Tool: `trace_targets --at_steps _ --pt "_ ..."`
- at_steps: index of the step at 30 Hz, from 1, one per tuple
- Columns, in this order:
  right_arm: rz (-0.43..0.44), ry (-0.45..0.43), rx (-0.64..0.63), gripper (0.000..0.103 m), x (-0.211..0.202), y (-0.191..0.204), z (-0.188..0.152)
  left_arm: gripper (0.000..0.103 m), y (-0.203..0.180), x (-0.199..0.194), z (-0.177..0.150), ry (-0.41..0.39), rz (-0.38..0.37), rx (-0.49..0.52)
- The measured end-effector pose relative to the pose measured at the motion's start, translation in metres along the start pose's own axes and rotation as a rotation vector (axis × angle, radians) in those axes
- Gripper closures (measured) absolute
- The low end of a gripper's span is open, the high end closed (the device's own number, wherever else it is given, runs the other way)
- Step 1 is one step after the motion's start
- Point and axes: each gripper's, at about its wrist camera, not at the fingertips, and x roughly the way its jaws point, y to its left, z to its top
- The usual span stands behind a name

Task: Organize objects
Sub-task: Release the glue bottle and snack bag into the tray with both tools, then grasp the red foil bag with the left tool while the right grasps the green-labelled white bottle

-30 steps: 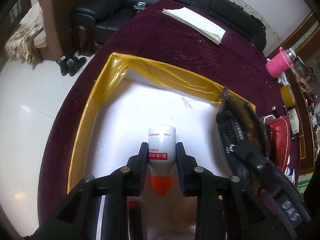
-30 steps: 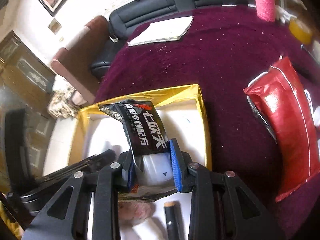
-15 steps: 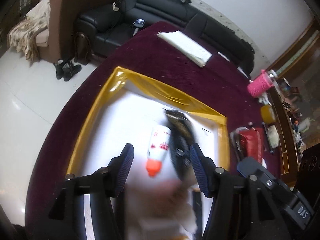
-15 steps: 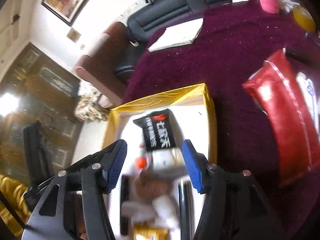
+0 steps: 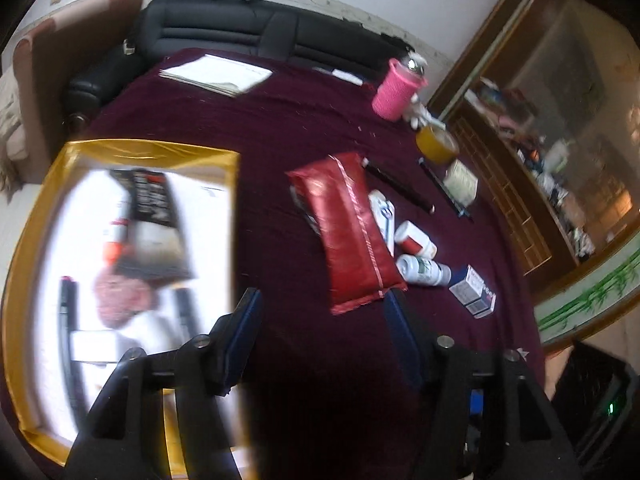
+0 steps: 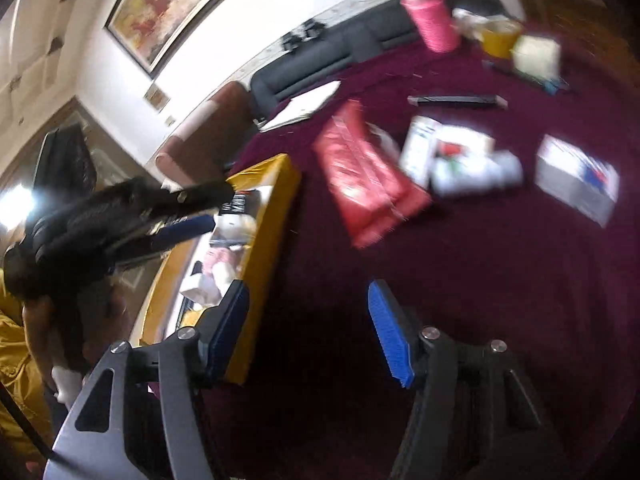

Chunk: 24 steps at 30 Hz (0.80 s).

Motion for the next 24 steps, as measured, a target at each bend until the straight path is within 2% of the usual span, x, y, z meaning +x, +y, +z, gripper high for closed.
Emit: trace_targets --at_steps 2,4,10,15,18,20,22,24 --pt "-0.004 -0.006 0.029 0.042 -0.006 -0.013 -0.005 0.04 -0.013 0.016 0.003 0.024 -0.008 -0.005" --pt "-0.003 -0.001 0.05 0.042 -0.009 -0.023 -0.01 0.04 -0.025 0.033 0.005 0.052 -0.007 -0.009" --pt "0.006 0.0 0.063 0.042 -0.013 -0.035 -0.017 0.04 -0.041 0.08 0.022 0.07 0.103 0.012" --pt "0.008 -0.005 0.072 0.042 -0.014 -0.038 -0.017 0.037 -0.041 0.105 0.038 0.061 0.127 -0.005" --pt "0.001 -0.009 0.078 0.042 -0.013 -0.042 -0.018 0.035 -0.034 0.121 0.043 0.088 0.152 -0.033" --pt "0.002 -0.01 0.086 0.042 -0.012 -0.044 -0.017 0.035 -0.03 0.13 0.043 0.113 0.135 -0.05" --pt "-0.002 -0.007 0.092 0.042 -0.011 -0.046 -0.016 0.039 -0.026 0.132 0.042 0.11 0.128 -0.065" --pt "-0.008 -0.006 0.097 0.042 -0.01 -0.048 -0.016 0.052 -0.024 0.13 0.041 0.111 0.11 -0.076"
